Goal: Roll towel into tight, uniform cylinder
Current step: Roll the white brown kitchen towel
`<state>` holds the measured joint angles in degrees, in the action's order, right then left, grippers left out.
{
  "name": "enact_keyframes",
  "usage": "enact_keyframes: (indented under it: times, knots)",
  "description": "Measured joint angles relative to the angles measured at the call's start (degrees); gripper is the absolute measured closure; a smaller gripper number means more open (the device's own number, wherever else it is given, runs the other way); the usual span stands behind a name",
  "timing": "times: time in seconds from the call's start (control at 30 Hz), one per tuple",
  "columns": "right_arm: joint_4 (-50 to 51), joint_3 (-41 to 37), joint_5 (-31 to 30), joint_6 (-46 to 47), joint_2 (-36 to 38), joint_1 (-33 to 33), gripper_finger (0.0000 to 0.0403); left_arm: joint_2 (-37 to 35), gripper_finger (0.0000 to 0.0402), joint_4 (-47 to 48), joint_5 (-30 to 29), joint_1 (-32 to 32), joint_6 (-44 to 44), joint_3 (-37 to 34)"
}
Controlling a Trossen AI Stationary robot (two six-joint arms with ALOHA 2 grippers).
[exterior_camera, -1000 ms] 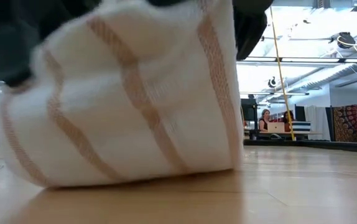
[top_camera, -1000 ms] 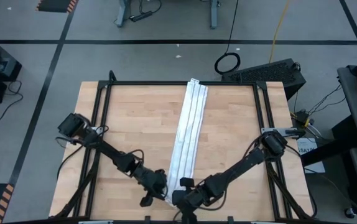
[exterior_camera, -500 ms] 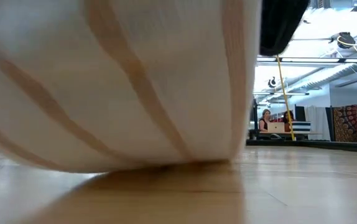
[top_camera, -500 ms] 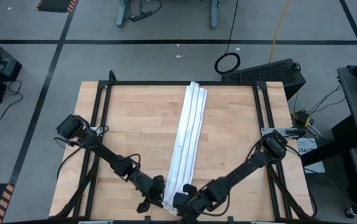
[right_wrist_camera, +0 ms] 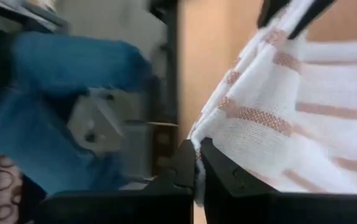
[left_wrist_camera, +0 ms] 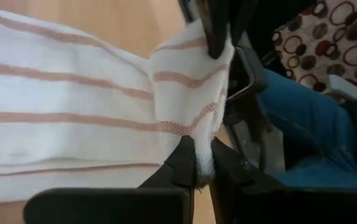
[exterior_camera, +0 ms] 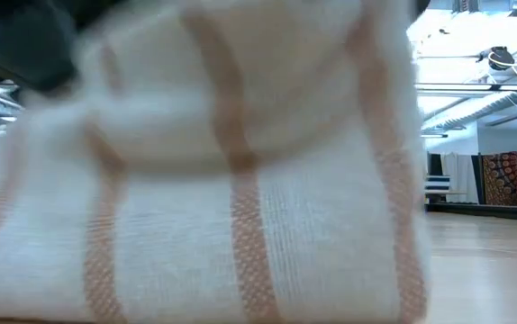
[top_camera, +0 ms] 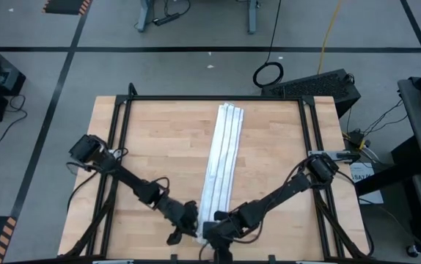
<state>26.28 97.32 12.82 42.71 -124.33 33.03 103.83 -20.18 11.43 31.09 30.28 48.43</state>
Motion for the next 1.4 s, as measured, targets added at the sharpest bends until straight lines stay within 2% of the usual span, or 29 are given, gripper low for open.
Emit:
enact_keyframes:
  times: [0.23, 0.43, 0.63, 0.8, 0.93, 1.17, 1.4]
  knots:
    - [3.03, 0.0, 0.62, -0.84, 0.22, -0.83, 0.0402, 1.48, 0.0375, 0.02, 5.01, -3.35, 0.54, 0.04]
    - [5.44, 0.0, -4.63, 4.46, 0.22, 0.05, 0.0402, 3.07, 0.0375, -0.38, 3.89, -2.44, 0.65, 0.06]
    - [5.87, -0.04, -6.17, 9.16, -0.27, 0.05, 0.0402, 3.69, 0.0375, -0.73, 1.43, -2.42, 0.81, -0.05]
    - [6.59, -0.04, -6.92, 4.83, -0.5, 0.16, 0.0402, 3.69, 0.0375, -1.55, 2.47, -2.47, 0.8, -0.09]
    - [9.56, 0.0, -11.07, 0.44, -0.5, 0.2, 0.0401, 3.69, 0.0375, -1.14, 1.97, -3.19, 0.86, -0.11]
    - [14.56, -0.09, -18.73, -2.73, -0.44, 3.02, 0.0343, 3.74, 0.0375, -0.56, 1.99, -5.06, 2.49, -0.3]
    - [17.19, 2.49, -33.71, 2.2, 0.33, 7.89, 0.027, 3.74, 0.0375, -2.28, 2.0, -5.18, 2.41, -0.22]
